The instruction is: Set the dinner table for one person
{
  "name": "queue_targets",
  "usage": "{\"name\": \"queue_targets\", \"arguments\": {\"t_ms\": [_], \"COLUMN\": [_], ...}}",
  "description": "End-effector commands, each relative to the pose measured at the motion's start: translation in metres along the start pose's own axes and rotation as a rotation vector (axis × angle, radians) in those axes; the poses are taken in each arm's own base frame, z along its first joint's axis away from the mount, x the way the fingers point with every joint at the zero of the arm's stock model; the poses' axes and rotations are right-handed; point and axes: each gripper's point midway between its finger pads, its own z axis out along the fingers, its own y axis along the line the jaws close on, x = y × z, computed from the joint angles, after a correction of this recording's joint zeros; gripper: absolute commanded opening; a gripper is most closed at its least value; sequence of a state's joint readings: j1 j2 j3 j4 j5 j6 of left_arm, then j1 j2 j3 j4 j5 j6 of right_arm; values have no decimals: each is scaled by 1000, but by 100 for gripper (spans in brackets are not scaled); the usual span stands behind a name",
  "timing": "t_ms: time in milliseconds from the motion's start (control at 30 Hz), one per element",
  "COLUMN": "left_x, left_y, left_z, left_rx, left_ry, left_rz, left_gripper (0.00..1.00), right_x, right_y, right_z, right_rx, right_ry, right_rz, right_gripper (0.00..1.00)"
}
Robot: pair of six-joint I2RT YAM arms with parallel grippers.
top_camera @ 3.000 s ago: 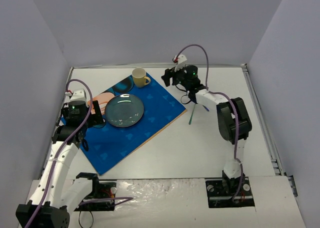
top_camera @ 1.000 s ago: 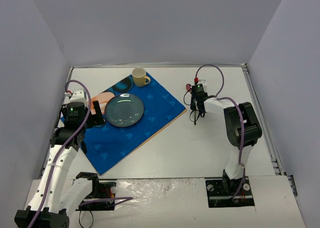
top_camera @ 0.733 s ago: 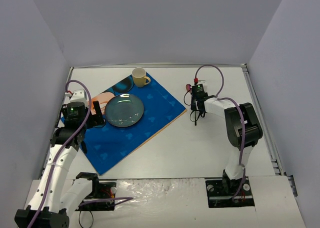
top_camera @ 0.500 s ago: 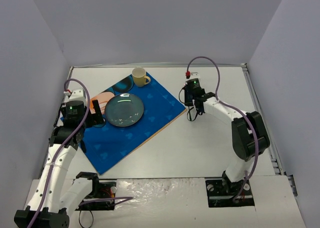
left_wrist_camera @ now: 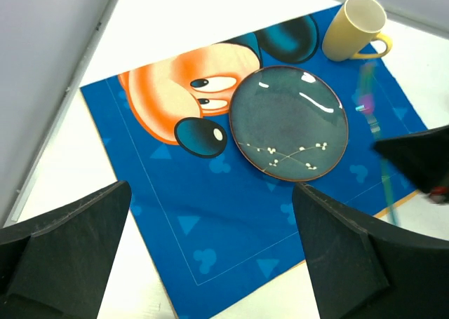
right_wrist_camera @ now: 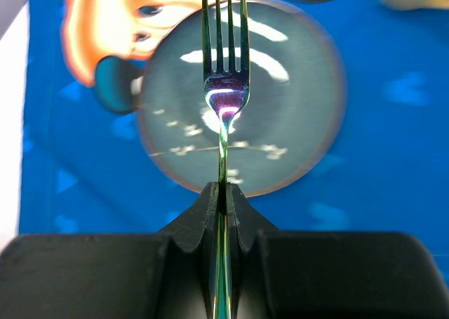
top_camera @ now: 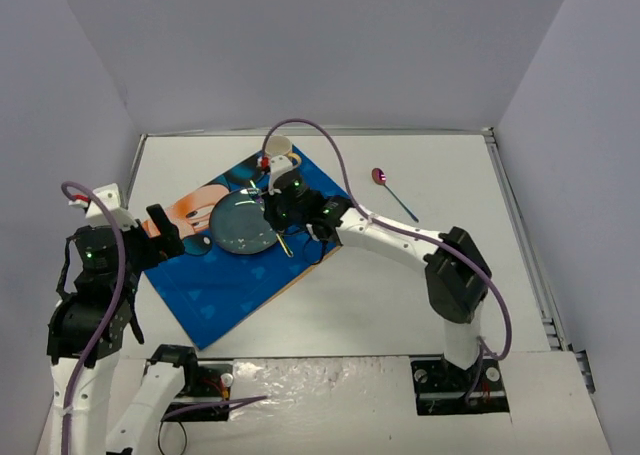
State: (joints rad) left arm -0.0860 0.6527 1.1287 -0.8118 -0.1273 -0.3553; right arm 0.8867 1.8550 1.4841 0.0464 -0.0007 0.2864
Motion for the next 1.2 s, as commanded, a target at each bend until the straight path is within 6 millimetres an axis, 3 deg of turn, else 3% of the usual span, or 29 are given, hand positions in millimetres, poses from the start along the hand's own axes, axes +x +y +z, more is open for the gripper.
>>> {"name": "queue_targets", "arguments": {"t_ms": [0, 100, 167, 267, 367, 667, 1167], "left_x": [-11, -9, -6, -5, -3, 10, 17], "left_y": [11, 13, 15, 18, 21, 23, 26], "left_z": [-26, -29, -30, -30, -30, -20, -15], "left_rx": [-33, -40, -46, -59, -72, -78, -87], "left_ry": [-45, -45, -43, -49, -49, -29, -23], "left_rz": [0, -3, -5, -6, 2, 22, 34], "left_gripper": [97, 97, 97, 97, 97, 97, 97], "right_x": [-13, 7, 6, 24, 29, 57, 78], "right_y": [76, 114, 133, 154, 167, 178, 185], "right_z": [14, 29, 35, 48, 57, 87, 109], "right_rx": [-150, -191, -217, -237, -228, -197, -214], "right_ry": [-51, -33, -48, -32, -45, -29, 5], "right_rz": [15, 4, 23, 23, 44, 49, 48], "right_gripper": [0, 0, 0, 0, 0, 0, 0]}}
